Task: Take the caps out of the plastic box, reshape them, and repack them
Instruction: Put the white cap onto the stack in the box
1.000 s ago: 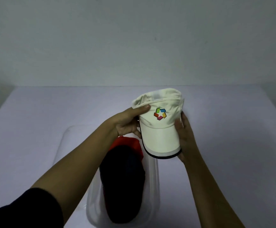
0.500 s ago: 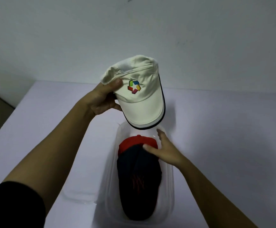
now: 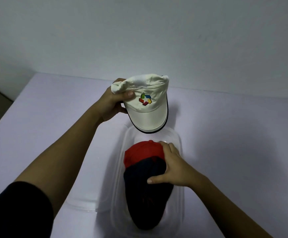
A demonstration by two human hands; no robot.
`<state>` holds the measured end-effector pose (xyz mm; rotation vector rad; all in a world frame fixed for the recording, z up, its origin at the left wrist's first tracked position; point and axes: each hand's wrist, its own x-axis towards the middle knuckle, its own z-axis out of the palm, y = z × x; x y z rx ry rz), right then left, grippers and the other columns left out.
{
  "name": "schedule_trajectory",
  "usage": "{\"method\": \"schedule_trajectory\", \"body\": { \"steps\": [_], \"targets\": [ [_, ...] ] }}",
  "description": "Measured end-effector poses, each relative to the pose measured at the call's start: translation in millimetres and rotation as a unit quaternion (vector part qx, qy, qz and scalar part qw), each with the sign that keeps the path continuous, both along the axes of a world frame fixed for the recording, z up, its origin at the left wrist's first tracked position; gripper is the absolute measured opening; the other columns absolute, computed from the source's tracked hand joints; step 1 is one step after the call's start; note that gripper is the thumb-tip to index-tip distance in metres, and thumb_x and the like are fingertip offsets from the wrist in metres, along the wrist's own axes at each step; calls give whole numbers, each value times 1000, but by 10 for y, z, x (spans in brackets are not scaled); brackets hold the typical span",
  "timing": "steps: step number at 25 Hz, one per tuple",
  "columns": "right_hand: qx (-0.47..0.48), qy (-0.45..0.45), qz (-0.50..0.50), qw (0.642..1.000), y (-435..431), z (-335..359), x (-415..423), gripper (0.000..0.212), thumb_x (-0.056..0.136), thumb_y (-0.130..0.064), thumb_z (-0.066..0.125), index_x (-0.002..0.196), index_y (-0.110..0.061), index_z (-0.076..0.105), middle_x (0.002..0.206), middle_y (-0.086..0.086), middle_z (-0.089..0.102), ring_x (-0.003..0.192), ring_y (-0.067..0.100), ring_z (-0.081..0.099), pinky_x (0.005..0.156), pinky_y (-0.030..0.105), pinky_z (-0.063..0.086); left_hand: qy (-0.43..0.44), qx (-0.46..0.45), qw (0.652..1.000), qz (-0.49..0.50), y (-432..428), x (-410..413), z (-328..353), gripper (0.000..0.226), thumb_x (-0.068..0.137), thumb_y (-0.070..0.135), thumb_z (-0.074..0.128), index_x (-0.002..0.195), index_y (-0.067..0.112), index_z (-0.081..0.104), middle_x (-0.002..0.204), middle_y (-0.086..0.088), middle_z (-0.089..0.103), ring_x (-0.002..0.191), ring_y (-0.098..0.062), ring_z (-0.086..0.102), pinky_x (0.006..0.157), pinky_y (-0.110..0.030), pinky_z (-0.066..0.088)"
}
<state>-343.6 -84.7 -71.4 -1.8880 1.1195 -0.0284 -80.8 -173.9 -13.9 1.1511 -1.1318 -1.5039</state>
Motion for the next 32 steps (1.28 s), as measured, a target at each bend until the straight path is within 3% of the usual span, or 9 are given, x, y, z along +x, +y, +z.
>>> {"method": "schedule_trajectory", "body": {
  "steps": [4,7,11,15,19,21,24,28,32],
  "targets": [
    [-29,-7,13,999,66,85,-8,115,55,-58,80,142,-34,10,126,-6,29,128,13,26,110,36,31,-40,29,998,-36,4,-144,-91,47,60,22,77,99,18,52,96,-5,64,92,-24,65,64,-40,53],
    [-45,-9,9,999,95,92,-16,117,55,-61,79,144,-35,8,125,-7,28,127,12,27,110,36,32,-78,50,992,-81,71,-228,-268,41,59,24,80,91,26,54,93,-4,62,91,-26,62,66,-39,47],
    [-63,4,21,998,134,135,-21,117,56,-62,77,143,-34,5,120,-12,22,126,12,26,108,37,36,-65,104,985,-122,147,-228,-352,39,62,21,79,93,22,54,97,-5,64,93,-25,65,68,-38,51],
    [-87,5,22,996,163,137,-21,120,56,-65,75,145,-35,0,123,-13,20,128,11,23,109,36,35,-78,152,976,-132,230,-263,-443,31,72,14,72,95,17,52,93,-4,67,86,-22,68,56,-34,55],
    [-82,-11,21,996,140,170,-66,121,53,-73,70,145,-36,1,130,-14,17,130,12,23,110,36,34,-45,201,972,-113,347,-281,-645,48,67,26,77,108,15,53,107,-12,67,100,-32,66,74,-55,53],
    [-133,-79,-47,987,61,146,-119,99,64,-79,54,142,-37,10,129,-15,16,127,13,29,106,32,35,-39,208,972,-101,372,-264,-662,62,63,30,80,116,13,52,114,-14,66,106,-34,63,78,-58,52],
    [-251,-130,-173,943,-228,-12,-258,66,88,-60,39,138,-18,30,132,4,38,121,21,43,103,40,41,-42,209,972,-101,374,-247,-643,78,58,37,85,121,10,48,119,-15,64,110,-34,62,78,-57,53],
    [-226,-68,-97,967,-529,-117,-200,56,92,-46,40,138,-13,40,138,5,48,127,17,39,105,33,32,-48,225,968,-99,397,-262,-645,69,68,33,78,125,10,45,124,-16,62,113,-34,61,76,-53,54],
    [-268,49,-49,961,-672,-225,-136,57,89,-51,24,102,-9,59,94,7,64,94,30,55,79,33,33,-122,230,957,-128,432,-412,-591,42,82,33,71,114,14,51,106,-6,65,94,-19,64,65,-30,52]
  ]
}}
